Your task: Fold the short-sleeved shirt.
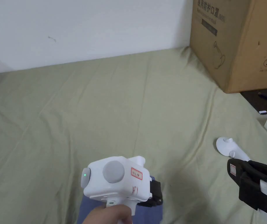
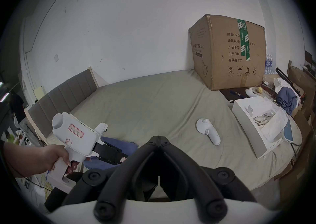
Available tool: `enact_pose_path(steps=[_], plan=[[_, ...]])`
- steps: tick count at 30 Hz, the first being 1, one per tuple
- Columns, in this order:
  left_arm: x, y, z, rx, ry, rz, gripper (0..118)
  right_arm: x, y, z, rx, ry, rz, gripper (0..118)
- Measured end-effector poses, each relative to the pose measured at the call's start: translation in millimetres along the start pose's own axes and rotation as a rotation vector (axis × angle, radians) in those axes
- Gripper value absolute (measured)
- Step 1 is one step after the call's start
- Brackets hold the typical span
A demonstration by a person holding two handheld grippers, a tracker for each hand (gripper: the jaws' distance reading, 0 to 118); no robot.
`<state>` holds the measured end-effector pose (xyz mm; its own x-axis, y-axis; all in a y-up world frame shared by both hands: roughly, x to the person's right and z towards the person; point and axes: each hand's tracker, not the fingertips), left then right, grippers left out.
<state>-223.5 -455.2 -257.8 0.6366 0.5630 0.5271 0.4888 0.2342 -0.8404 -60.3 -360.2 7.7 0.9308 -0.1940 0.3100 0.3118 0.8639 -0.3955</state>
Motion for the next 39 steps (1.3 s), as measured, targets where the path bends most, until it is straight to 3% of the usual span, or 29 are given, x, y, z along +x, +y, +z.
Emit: enact_pose_path(steps=[2, 5, 9, 14, 19, 21, 23, 25, 28, 33, 36, 39], plan=[[4, -7, 20, 0.075, -0.099, 0.047, 0, -1, 4, 5, 0.015, 0.012, -0.007, 0], [13, -19, 84, 0.358, -0.091, -0.018, 0, -6, 17, 16, 0.063, 0.024, -0.002, 0], [30, -47, 181, 0.724, 0.065, -0.150, 0, -18, 45, 35, 0.176, 0.052, 0.008, 0], [49, -89, 265, 1.086, 0.235, -0.253, 0, -48, 81, 63, 0.363, 0.059, 0.075, 0], [49, -127, 281, 1.327, 0.489, -0.353, 0, -74, 77, 76, 0.626, -0.082, 0.208, 0], [42, -137, 272, 1.384, 0.613, -0.336, 0, -76, 59, 63, 0.712, -0.199, 0.230, 0], [34, -141, 265, 1.448, 0.740, -0.269, 0, -74, 52, 48, 0.665, -0.286, 0.187, 0], [24, -140, 265, 1.450, 0.714, -0.263, 0, -68, 45, 39, 0.619, -0.318, 0.121, 0], [14, -135, 262, 1.393, 0.730, -0.231, 0, -66, 37, 32, 0.567, -0.347, 0.140, 0], [9, -138, 254, 1.356, 0.757, -0.263, 0, -69, 38, 39, 0.584, -0.335, 0.160, 0], [6, -139, 260, 1.320, 0.698, -0.206, 0, -73, 49, 46, 0.588, -0.320, 0.139, 0], [-2, -142, 284, 1.342, 0.688, -0.140, 0, -84, 81, 41, 0.537, -0.127, 0.140, 0]])
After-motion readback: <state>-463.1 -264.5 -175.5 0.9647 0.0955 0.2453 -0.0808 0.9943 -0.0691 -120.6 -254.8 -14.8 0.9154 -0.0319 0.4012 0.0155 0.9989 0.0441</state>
